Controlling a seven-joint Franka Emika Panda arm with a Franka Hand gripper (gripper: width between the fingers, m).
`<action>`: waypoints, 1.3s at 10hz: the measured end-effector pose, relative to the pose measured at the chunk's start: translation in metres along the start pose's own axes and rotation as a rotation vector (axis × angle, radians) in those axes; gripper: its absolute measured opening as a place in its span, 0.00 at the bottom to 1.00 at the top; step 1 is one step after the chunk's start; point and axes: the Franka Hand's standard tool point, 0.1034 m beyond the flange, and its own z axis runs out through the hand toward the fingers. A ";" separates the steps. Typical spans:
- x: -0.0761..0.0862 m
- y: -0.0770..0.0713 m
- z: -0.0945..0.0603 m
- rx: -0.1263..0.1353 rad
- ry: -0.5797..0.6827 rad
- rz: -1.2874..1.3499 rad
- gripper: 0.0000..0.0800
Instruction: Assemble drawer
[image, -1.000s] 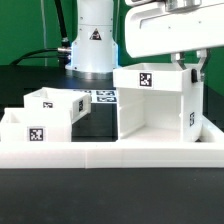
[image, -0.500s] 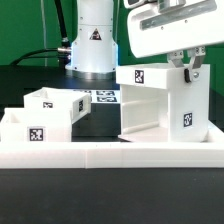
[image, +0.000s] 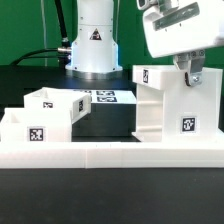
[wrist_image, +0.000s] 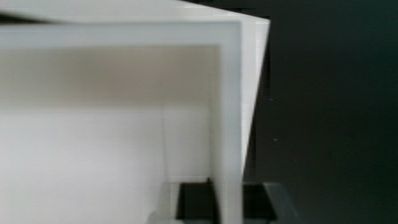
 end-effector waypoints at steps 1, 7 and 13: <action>0.001 -0.003 0.002 -0.010 -0.007 0.030 0.05; 0.001 -0.005 0.006 -0.035 -0.017 0.023 0.05; 0.008 -0.005 -0.009 -0.036 -0.040 -0.286 0.80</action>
Offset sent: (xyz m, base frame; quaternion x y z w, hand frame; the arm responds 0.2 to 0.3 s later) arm 0.0220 0.0027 -0.0027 -0.0063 -0.0009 0.0157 0.9999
